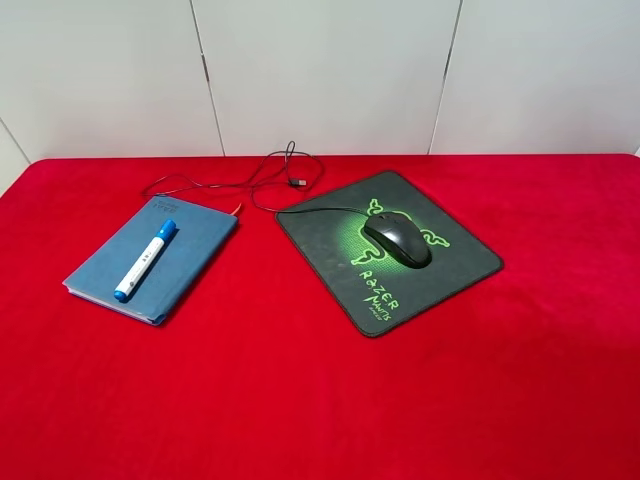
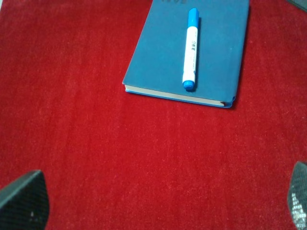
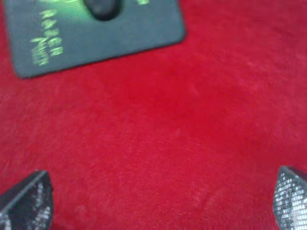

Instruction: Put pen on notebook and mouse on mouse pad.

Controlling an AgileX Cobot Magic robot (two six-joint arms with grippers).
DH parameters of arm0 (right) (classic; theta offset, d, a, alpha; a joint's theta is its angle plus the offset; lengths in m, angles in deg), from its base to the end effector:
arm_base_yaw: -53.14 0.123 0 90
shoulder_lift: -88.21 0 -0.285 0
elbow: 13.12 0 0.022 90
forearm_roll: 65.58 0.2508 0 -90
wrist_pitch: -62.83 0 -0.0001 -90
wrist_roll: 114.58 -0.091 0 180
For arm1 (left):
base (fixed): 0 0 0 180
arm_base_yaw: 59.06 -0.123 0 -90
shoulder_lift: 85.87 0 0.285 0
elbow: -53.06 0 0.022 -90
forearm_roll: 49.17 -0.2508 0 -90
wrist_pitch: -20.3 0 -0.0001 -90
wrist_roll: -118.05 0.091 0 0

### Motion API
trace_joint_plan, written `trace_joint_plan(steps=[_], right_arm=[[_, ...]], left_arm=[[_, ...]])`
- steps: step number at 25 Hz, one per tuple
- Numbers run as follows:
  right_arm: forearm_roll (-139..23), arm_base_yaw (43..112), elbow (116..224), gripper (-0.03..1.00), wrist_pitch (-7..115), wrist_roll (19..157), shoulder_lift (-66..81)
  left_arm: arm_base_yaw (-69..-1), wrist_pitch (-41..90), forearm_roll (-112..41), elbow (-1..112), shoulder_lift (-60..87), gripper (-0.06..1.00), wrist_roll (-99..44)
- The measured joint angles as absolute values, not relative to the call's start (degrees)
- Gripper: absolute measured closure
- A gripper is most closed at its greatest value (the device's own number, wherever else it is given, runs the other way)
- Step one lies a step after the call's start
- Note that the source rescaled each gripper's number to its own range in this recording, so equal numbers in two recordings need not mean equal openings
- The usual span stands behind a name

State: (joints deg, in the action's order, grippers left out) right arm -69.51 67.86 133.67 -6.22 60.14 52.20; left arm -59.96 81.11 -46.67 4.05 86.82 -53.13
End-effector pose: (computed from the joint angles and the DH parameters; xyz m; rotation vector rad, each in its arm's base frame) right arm 0.0562 0.0087 0.3323 -0.1986 2.4033 0.0724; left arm -0.0052 -0.0035 0.2751 0.1432 2.0389 0.0538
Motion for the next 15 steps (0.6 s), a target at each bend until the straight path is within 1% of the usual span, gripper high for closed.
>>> trace_joint_plan(steps=[6,10,15], right_arm=[[-69.2,57.7,126.9,-0.03,-5.5,60.1,63.7],[-68.8,53.8,123.3,-0.03,-3.3,60.1,70.7],[-66.3,50.9,119.3,-0.03,1.3,60.2,79.4]], left_arm=[[-60.0,81.1,-46.7,4.1,86.8,-0.05,-53.1],[-60.0,81.1,-46.7,4.1,86.8,-0.05,-53.1],[-60.0,81.1,-46.7,4.1,86.8,-0.05,-53.1]])
